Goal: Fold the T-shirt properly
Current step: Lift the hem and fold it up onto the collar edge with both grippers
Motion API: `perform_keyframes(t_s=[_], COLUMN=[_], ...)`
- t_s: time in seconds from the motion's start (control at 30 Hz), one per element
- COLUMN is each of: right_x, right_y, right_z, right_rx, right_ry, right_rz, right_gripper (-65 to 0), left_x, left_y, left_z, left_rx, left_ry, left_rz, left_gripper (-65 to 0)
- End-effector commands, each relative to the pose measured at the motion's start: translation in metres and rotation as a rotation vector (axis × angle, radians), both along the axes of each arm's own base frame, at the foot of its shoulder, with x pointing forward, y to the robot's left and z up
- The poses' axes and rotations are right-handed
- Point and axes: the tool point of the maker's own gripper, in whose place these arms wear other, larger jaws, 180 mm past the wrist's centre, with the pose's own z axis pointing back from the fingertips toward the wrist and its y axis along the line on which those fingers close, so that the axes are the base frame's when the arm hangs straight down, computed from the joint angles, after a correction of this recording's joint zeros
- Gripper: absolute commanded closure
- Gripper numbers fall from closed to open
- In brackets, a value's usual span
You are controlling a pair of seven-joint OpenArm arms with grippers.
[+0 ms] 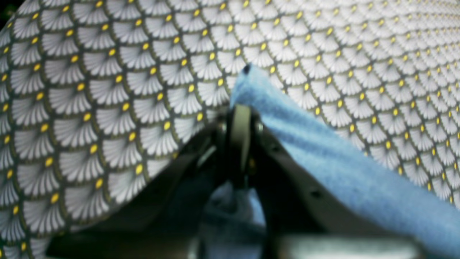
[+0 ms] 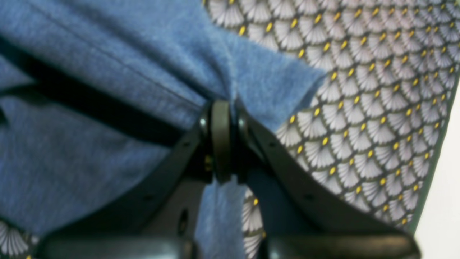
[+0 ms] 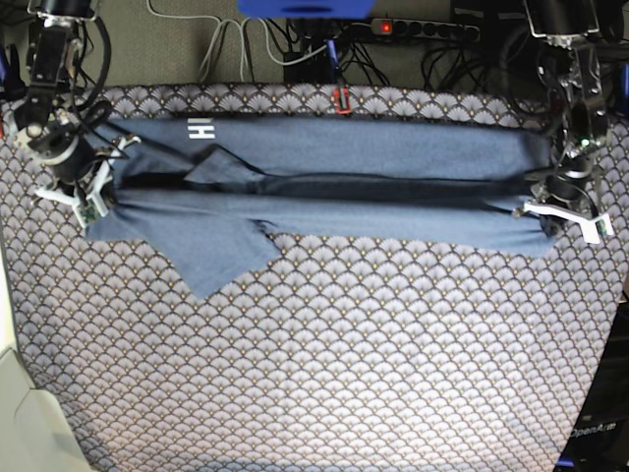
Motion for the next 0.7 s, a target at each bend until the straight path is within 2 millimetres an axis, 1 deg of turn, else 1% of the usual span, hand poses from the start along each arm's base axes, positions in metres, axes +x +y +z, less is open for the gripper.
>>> perform_keyframes(t_s=[0.0, 0.1, 0.17, 0.3, 0.53, 0.63, 0.67], right_x=[0.006, 0.0, -0.003, -0.01, -0.022, -0.022, -0.022], right_y=[-0.005, -0.004, 0.001, 0.01, 0.01, 0.009, 0.006], right_z=[0.012, 0.01, 0.014, 0.024, 0.016, 0.017, 0.018], right_rx=[-0.015, -0.015, 0.003, 0.032, 0.034, 0.031, 0.028], right_ry=[-0.041, -0.031, -0.044, -0.065, -0.035, -0.035, -0.037], right_rz=[0.004, 0.007, 0.013, 0.033, 0.033, 0.031, 0.023], right_gripper=[0.0, 0.0, 0.0, 0.0, 0.0, 0.0, 0.0], left_x=[0.005, -0.002, -0.006, -0.014, -0.03, -0.03, -0.03], left_y=[0.011, 0.015, 0.022, 0.022, 0.023, 0.023, 0.022], left_z=[0.017, 0.012, 0.014, 0.005, -0.007, -0.001, 0.0], left_rx=[0.028, -0.007, -0.022, -0.051, -0.048, -0.036, -0.032], left_ry=[-0.039, -0.016, -0.012, 0.045, 0.091, 0.083, 0.08], left_rz=[0.011, 0.048, 0.079, 0.084, 0.082, 0.073, 0.071], left_gripper=[-0.4, -0.4, -0.4, -0.3, -0.3, -0.3, -0.3])
